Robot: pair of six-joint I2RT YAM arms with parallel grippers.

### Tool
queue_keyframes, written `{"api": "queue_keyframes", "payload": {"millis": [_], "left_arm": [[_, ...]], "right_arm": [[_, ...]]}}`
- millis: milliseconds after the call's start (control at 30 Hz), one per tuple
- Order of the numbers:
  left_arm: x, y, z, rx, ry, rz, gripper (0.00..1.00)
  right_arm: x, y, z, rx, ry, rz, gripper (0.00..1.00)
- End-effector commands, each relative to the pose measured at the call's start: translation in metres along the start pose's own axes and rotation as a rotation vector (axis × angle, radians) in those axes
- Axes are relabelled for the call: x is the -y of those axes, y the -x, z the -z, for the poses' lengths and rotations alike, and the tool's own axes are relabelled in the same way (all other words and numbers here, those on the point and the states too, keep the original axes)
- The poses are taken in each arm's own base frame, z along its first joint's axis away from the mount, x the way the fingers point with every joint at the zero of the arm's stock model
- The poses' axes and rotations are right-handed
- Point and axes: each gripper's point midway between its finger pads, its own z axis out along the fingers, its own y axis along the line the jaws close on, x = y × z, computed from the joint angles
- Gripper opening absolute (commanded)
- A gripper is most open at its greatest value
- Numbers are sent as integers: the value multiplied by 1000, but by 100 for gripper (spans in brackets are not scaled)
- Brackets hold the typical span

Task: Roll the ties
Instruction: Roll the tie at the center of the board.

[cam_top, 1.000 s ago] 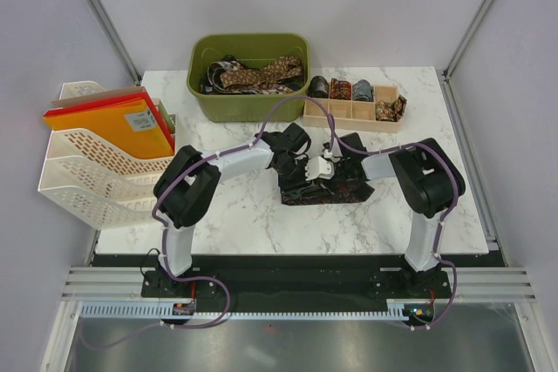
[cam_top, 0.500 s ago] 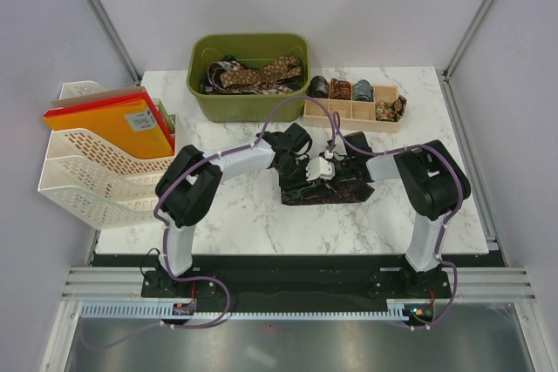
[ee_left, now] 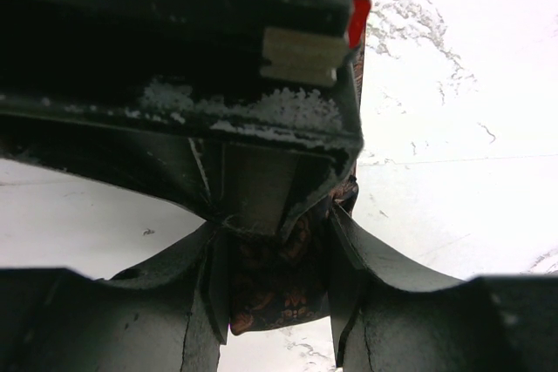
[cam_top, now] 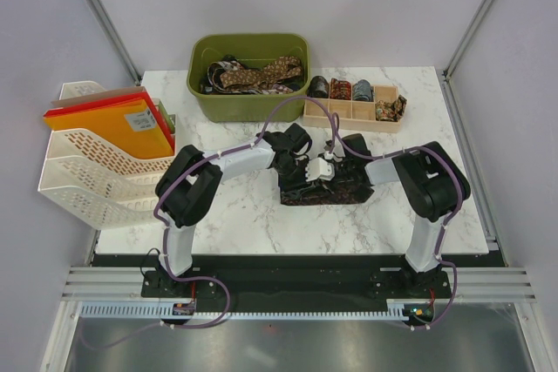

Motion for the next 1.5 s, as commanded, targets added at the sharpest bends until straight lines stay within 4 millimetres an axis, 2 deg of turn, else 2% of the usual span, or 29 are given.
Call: {"api": "queue_keyframes", "payload": {"millis": [0, 67, 100, 200, 267, 433, 500, 533, 567, 600, 700, 767, 867, 1100, 1300, 1400, 1433, 1467], "left_arm": [[28, -51, -35, -158, -122, 21, 43], [29, -51, -33, -152, -127, 21, 45], [28, -50, -33, -147, -126, 23, 45], [27, -49, -30, -138, -124, 30, 47], [26, -46, -27, -122, -124, 35, 47], [25, -40, -20, -86, -121, 43, 47], [24, -37, -18, -71, -121, 44, 45], [24, -38, -18, -70, -122, 47, 44], [23, -38, -18, -66, -123, 50, 43], [24, -38, -19, -67, -126, 51, 42], [25, -38, -20, -64, -130, 57, 41], [25, -38, -20, -63, -129, 58, 41], [24, -37, -19, -63, -124, 56, 41], [24, -38, -21, -65, -126, 60, 41], [25, -39, -19, -63, -128, 60, 41], [25, -39, -20, -63, -128, 58, 41], [25, -39, -19, -61, -126, 59, 42], [25, -38, -19, -60, -126, 56, 42]], "right_arm": [[-17, -15, -10, -59, 31, 114, 33], [-8, -17, -12, -63, 1, 107, 26], [-5, -17, -12, -68, -6, 120, 19], [6, -19, -12, -77, -38, 102, 4], [11, -18, -12, -77, -50, 95, 0], [17, -13, -8, -60, -60, 73, 0], [11, -12, -5, -62, -34, 61, 0], [2, -12, -4, -72, 7, 72, 0], [-6, -10, 0, -69, 26, 76, 5], [-11, -9, 2, -65, 37, 82, 20], [-28, -4, 14, -21, 68, 120, 45], [-32, -7, 18, -25, 79, 116, 48], [-27, -11, 17, -19, 72, 80, 48], [1, -17, -5, -36, 32, 14, 48], [1, -13, -14, -25, 28, 20, 47], [2, -13, -16, -23, 26, 15, 31], [4, -14, -16, -25, 24, 16, 21], [7, -16, -15, -31, 15, 14, 17]]}}
